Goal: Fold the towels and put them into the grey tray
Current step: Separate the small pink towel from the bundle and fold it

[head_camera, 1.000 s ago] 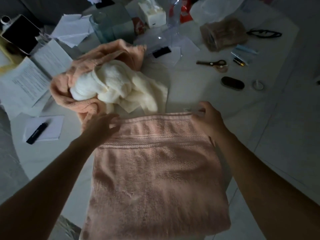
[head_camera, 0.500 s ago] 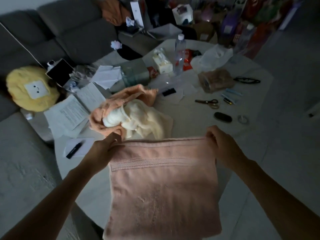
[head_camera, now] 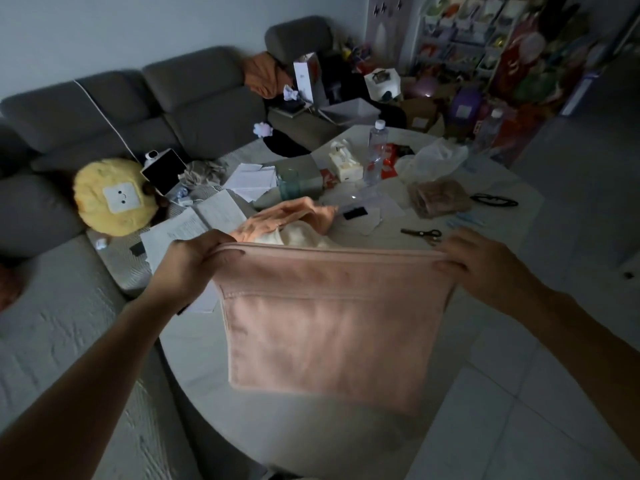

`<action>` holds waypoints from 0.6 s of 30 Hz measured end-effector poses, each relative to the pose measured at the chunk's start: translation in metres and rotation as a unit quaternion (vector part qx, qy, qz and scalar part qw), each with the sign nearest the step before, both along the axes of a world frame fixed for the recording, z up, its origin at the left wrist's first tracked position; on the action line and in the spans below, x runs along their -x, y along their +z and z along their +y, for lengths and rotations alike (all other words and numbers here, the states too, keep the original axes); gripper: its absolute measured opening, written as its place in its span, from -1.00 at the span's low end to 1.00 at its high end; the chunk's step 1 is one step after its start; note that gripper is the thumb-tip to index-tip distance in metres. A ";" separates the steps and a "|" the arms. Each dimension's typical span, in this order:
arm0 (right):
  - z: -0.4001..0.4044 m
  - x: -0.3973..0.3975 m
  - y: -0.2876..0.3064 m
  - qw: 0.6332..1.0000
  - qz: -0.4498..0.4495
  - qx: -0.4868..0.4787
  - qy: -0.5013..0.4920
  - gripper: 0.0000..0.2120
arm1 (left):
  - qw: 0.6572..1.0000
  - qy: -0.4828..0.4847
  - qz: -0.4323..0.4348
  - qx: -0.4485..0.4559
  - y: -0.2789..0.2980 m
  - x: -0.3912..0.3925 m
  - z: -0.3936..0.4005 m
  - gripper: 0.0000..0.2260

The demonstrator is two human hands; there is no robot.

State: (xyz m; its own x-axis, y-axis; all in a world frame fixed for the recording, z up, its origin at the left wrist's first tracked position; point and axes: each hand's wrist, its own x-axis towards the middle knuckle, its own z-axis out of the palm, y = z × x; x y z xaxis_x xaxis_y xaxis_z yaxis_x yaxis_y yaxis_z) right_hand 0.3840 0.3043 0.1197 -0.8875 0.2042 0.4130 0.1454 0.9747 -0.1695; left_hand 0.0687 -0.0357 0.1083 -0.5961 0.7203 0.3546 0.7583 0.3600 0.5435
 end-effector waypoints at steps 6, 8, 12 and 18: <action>0.004 0.008 0.025 0.998 0.062 -0.011 -0.020 -0.63 | 0.999 -0.009 0.016 -0.047 0.021 0.013 0.009 -0.86; 0.002 0.008 0.025 0.998 0.038 -0.039 -0.030 -0.57 | 0.999 -0.018 0.025 -0.028 0.022 0.016 0.011 -0.89; 0.004 -0.005 0.018 0.994 0.022 -0.091 -0.053 -0.56 | 0.988 -0.074 0.128 0.053 0.009 0.008 0.008 -0.72; -0.016 -0.028 -0.018 0.994 -0.107 -0.008 -0.023 -0.76 | 0.978 -0.117 0.066 0.159 -0.022 -0.006 -0.013 -0.78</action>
State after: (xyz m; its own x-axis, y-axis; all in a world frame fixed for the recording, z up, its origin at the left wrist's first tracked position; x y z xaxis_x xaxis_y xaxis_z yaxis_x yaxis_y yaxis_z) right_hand 0.4119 0.2879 0.1017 -0.9450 0.2419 0.2201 0.2214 0.9685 -0.1137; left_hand 0.0749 -0.0490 0.0866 -0.3664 0.9176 0.1542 0.8963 0.3035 0.3234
